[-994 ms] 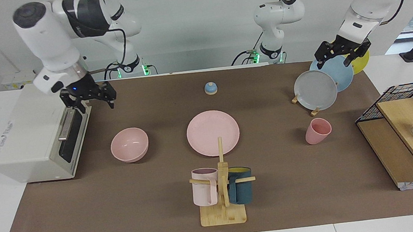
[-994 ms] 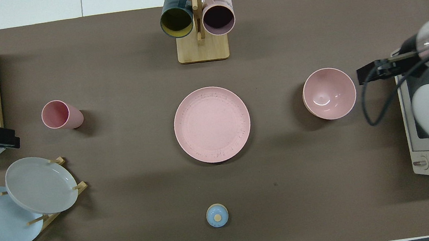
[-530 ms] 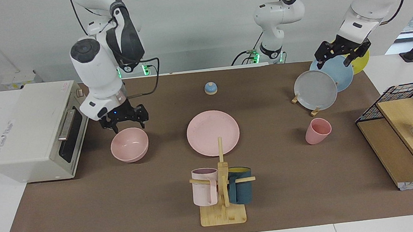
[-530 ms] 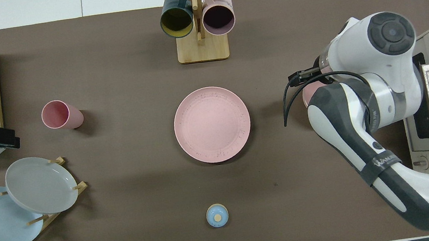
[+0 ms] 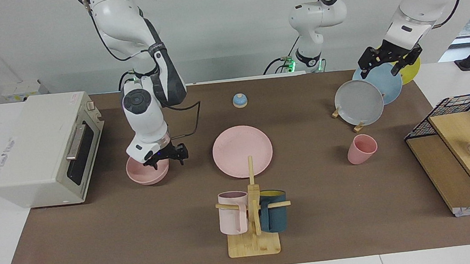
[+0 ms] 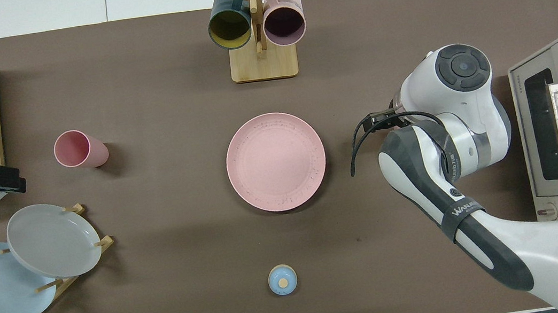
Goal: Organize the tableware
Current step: 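Grasp the bowl with the right gripper while the left gripper reaches the cup, then set the bowl on the plate while the left gripper grasps the cup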
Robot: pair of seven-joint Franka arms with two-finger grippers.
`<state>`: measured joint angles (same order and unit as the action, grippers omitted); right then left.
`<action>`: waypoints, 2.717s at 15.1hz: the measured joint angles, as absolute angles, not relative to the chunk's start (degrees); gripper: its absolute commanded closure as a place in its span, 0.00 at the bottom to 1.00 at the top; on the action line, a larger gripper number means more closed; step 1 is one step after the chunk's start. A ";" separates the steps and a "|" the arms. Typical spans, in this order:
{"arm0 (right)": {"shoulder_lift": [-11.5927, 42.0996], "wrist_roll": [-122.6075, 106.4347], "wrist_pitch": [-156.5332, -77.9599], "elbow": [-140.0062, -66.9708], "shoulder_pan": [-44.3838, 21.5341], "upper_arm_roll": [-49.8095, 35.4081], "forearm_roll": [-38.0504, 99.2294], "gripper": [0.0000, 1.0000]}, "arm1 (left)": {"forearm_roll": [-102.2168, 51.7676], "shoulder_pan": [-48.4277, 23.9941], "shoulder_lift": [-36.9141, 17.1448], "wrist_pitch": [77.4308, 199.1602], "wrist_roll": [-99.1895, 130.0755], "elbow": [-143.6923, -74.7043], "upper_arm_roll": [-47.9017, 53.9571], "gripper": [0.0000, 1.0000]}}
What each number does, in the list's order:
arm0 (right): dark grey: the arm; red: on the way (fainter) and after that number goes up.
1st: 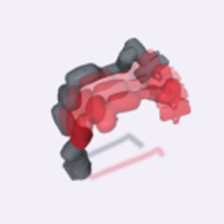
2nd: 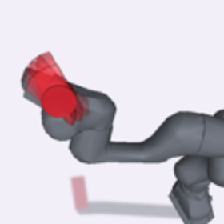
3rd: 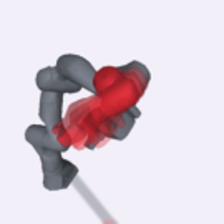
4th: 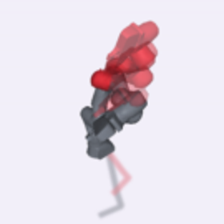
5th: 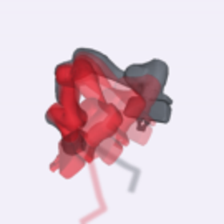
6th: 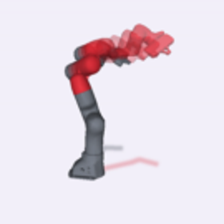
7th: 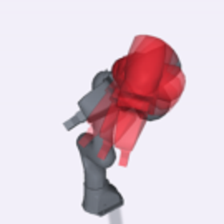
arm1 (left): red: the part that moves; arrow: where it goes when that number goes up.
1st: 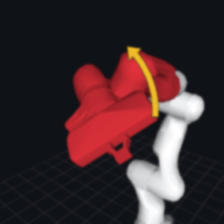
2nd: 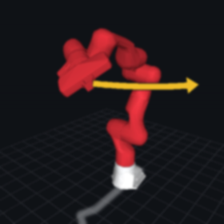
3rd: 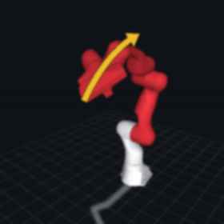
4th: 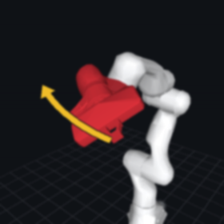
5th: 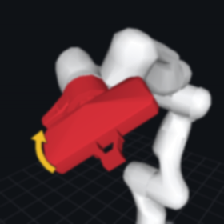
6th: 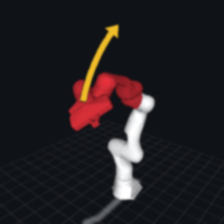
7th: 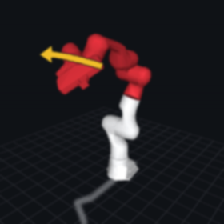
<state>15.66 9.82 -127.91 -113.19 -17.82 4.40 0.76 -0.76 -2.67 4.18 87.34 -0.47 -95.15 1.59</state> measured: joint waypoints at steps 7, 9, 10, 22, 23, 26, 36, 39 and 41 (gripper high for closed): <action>15.74 9.84 -124.64 -112.60 -17.86 4.45 0.74 1.00 | -0.76 -2.67 4.18 87.34 -0.46 -95.15 1.60 0.00; 15.86 10.56 -120.10 -108.40 -18.81 4.47 0.61 1.00 | -0.75 -2.67 4.18 87.39 -0.46 -95.15 1.60 0.00; 16.28 12.22 -117.29 -105.36 -19.90 4.45 0.61 1.00 | -0.76 -2.67 4.18 87.44 -0.45 -95.15 1.60 0.00; 37.61 43.60 -108.07 -74.34 -42.77 4.33 0.42 1.00 | -1.39 -2.78 -12.59 110.33 5.55 -98.90 2.32 0.00; 38.25 44.08 -108.17 -73.78 -43.72 4.36 -0.04 1.00 | -1.41 -2.78 -14.11 111.61 5.74 -98.83 2.35 0.00; 39.46 44.43 -109.83 -73.36 -45.12 4.35 -1.87 1.00 | -2.07 -2.77 -15.73 113.57 6.76 -98.70 2.35 0.00; 38.86 44.43 -107.81 -71.42 -43.37 5.08 -3.08 0.00 | -2.25 -3.98 -16.53 116.52 11.91 -102.74 2.57 0.04; 34.32 42.09 -102.93 -68.57 -39.63 5.20 -3.08 0.00 | -2.25 -4.20 -16.54 119.99 12.13 -105.16 2.57 1.00; 28.86 37.29 -96.48 -68.53 -35.57 5.29 -3.03 0.00 | -2.25 -4.20 -16.55 121.22 11.86 -106.54 2.56 1.00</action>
